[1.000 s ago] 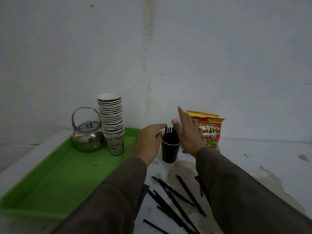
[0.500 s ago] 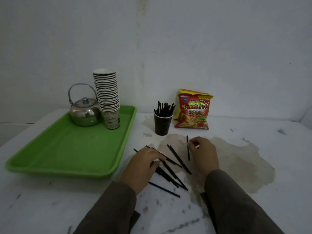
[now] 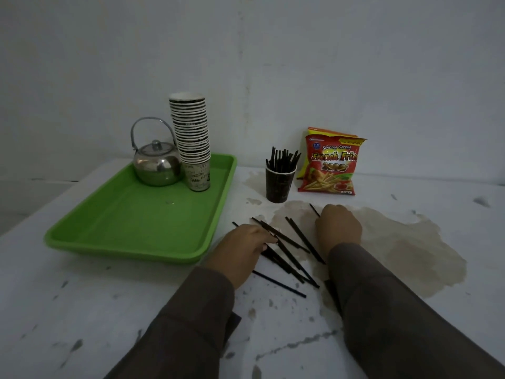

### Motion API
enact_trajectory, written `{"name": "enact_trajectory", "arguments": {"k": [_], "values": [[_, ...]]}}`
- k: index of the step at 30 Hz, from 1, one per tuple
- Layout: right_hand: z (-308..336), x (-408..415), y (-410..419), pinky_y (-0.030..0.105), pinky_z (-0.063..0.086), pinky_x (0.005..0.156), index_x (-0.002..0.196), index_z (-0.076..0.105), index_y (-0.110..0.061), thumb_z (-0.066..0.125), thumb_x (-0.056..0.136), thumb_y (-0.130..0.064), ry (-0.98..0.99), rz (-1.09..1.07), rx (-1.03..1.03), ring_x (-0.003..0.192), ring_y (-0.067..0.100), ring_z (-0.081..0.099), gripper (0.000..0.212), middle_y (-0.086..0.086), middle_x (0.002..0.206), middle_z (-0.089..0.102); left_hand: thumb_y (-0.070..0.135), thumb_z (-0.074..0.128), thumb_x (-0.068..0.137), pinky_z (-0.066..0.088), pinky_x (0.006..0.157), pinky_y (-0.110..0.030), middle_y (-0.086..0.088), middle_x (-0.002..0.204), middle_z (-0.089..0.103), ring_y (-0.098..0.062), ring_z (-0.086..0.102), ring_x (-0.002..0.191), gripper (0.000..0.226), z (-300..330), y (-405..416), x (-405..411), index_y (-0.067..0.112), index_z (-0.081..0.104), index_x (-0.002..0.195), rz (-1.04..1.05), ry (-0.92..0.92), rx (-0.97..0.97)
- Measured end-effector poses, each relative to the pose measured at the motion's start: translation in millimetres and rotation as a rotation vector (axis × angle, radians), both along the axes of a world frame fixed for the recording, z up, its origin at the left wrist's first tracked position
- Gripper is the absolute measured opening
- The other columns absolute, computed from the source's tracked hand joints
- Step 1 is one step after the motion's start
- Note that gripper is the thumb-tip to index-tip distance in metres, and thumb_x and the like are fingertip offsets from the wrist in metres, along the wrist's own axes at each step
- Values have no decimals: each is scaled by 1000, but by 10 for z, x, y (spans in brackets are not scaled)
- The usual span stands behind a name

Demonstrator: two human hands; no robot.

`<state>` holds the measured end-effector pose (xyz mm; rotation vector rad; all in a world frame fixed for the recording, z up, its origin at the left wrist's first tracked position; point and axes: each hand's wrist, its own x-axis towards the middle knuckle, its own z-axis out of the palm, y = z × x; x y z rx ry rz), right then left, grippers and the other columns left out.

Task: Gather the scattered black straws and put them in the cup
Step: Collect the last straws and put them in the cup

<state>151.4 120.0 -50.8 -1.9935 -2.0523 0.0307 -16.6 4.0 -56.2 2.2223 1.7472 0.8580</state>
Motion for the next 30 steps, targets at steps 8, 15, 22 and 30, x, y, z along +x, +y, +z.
{"name": "enact_trajectory", "arguments": {"k": [8, 15, 22, 30], "values": [[52, 281, -351, 30, 40, 65, 84, 54, -8, 51, 88, -11, 543, 82, 75, 73, 20, 52, 6, 9, 84, 59, 16, 53, 90, 31, 96, -18, -2, 119, 62, -16, 50, 113, 26, -38, -63, 57, 18, 62, 114, -49, 37, -5], [179, 629, -645, 23, 45, 66, 109, 59, -16, 47, 91, -7, 710, 96, 81, 78, 14, 59, 23, 10, 99, 67, 10, 53, 89, 25, 94, -13, -6, 124, 60, -19, 48, 116, 31, -44, 0, 103, 13, 58, 119, -100, 123, -117], [8, 227, -761, 18, 35, 86, 116, 62, -12, 44, 91, -5, 405, 198, 38, 107, 22, 55, 31, 9, 120, 59, 14, 55, 88, 32, 92, -23, -6, 114, 64, -20, 51, 109, 24, -30, -10, 128, 14, 64, 110, -80, 170, -82], [-78, 44, -626, 28, 41, 82, 106, 66, -3, 43, 93, -7, 208, 207, -20, 97, 29, 55, 27, 16, 108, 57, 12, 57, 86, 37, 89, -28, -9, 105, 66, -22, 54, 102, 18, -11, 9, 186, 9, 66, 101, -85, 166, -50]]}}
